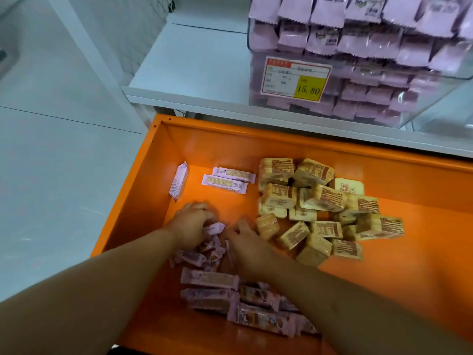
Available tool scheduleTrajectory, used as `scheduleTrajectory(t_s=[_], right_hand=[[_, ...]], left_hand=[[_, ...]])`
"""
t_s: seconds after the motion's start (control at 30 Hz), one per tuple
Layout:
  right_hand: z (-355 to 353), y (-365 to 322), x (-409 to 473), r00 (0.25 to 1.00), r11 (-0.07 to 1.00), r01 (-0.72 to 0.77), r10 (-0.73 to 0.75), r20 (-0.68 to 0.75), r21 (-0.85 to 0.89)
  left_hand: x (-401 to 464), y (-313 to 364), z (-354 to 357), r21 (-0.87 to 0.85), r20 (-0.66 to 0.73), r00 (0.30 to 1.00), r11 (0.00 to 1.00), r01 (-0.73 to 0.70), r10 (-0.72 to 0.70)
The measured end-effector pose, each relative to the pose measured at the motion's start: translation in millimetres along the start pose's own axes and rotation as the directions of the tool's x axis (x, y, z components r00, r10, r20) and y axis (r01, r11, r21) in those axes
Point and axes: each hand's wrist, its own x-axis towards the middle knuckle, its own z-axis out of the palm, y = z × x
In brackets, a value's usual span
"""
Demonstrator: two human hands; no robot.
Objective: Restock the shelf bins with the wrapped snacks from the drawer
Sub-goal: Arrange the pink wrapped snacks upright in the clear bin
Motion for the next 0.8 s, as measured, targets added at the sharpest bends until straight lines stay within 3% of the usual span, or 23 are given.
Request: scheduleTrajectory(t_s=[0.17, 0.27, 0.37, 0.47, 0.6, 0.8], right_hand=[[-26.8, -9.7, -19.7, 0.993, 0.989, 0.045, -0.029, -0.116, 0.138], [-58.1, -12.3, -38.6, 0.991, 0.977, -0.043, 0.067, -0.112, 0.209], [-94.8, -9.4, -60.9, 0.975, 0.908, -0.13, 0.189, -0.114, 0.398], [-137.4, -14.3, -94.2, 0.953, 0.835, -0.139, 0.258, -0.156, 0.532], [-185.3, -24.8, -142.4, 0.914, 0.813, -0.092, 0.299, -0.275, 0.575], [-234.2, -52.2, -217.7, 0.832, 0.742, 0.005, 0.369, -0.415, 0.67]], left_hand=[[-8.4, 10.8, -12.7, -0.044, -0.098, 0.995, 0.999, 0.002, -0.006], [-17.7, 28.8, -38.1, -0.228, -0.171, 0.984, 0.974, 0.019, -0.059], [-30.0, 50.8, -66.9, -0.358, -0.211, 0.973, 0.934, 0.012, -0.093], [-50.8, 83.4, -99.2, -0.418, -0.238, 0.968, 0.908, -0.033, -0.074], [-90.7, 139.3, -142.9, -0.502, -0.246, 0.969, 0.858, -0.109, -0.02], [-167.4, 220.3, -193.5, -0.71, -0.283, 0.956, 0.653, -0.265, 0.08]])
